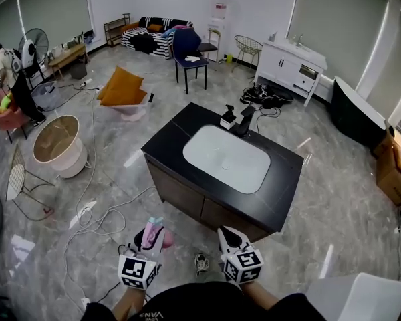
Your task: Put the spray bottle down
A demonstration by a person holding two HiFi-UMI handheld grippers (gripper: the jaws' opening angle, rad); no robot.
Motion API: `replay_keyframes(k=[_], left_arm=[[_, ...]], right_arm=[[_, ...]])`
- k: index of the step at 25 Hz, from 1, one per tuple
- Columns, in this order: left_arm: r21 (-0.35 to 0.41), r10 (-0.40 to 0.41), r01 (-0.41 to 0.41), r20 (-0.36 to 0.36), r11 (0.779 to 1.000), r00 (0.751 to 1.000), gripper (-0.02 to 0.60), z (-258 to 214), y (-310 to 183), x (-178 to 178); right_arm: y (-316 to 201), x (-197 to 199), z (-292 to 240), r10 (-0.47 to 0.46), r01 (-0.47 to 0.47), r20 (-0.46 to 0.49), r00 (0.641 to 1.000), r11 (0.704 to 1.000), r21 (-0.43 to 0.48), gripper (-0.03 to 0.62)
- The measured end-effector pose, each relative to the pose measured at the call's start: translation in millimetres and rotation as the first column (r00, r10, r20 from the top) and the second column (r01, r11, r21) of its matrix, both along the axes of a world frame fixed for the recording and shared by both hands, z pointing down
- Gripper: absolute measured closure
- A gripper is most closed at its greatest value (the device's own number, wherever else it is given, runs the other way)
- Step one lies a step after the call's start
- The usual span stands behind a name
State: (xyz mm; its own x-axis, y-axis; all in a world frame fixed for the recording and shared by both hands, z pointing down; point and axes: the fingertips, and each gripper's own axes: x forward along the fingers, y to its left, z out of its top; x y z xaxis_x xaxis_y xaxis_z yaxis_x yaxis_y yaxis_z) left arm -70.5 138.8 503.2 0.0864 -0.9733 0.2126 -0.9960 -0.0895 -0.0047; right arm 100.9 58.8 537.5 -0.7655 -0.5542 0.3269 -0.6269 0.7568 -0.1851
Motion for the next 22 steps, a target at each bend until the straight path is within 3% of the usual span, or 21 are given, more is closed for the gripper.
replay_keyframes(k=[10, 22], left_arm=[[0.02, -0.096, 0.095, 0.005, 0.995, 0.995, 0.451, -5, -100, -20], [0.003, -0.138, 0.138, 0.03, 0.99, 0.99, 0.451, 0, -167, -43]], right_arm=[[-106, -27, 0, -0.099, 0.099, 0.008, 0.995, 0.995, -0.003, 0.594], [-173, -43, 15, -0.14, 0.141, 0.019, 0.99, 0.99, -0.023, 0.594]])
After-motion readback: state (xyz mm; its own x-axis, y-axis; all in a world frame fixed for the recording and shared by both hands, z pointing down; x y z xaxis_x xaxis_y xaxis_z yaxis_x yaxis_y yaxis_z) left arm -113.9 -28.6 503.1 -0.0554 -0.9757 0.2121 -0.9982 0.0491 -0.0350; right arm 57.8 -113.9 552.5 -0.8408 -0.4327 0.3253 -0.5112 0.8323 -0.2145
